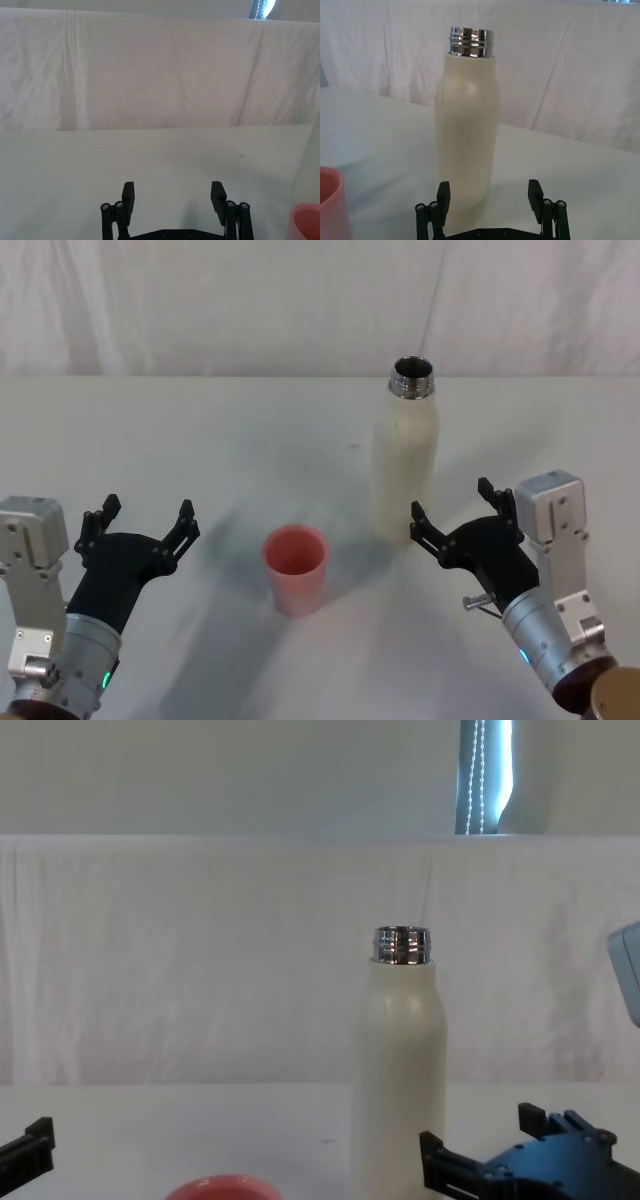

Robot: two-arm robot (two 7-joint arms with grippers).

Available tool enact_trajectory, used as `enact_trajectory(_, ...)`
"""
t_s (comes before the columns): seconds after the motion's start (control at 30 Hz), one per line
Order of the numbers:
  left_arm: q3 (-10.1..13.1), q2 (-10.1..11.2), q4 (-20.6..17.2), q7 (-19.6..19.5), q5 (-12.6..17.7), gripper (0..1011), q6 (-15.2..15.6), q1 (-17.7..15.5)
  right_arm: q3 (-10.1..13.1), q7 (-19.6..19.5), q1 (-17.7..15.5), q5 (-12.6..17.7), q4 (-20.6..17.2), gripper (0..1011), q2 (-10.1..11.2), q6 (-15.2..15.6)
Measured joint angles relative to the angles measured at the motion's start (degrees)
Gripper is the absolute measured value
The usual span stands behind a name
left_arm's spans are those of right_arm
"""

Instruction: Grasp the thermos with one hand and pour water into the cup lid.

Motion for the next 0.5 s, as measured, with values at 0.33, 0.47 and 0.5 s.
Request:
enact_trajectory(0.33, 0.0, 0.0, 0.0, 0.0, 0.0, 1001, 0.0, 0.0, 1.26, -0.35, -1.72, -1.29, -0.41, 1002, -0.46, -0.59)
enact_trajectory(0.47, 0.0, 0.0, 0.0, 0.0, 0.0, 1001, 0.0, 0.0, 1.61, -0.43, -2.04, -1.64, -0.42, 1002, -0.72, -0.83)
enact_trajectory(0.5, 0.0, 0.0, 0.0, 0.0, 0.0, 1001, 0.0, 0.0, 1.68, -0.44, -2.09, -1.7, -0.41, 1002, -0.78, -0.87)
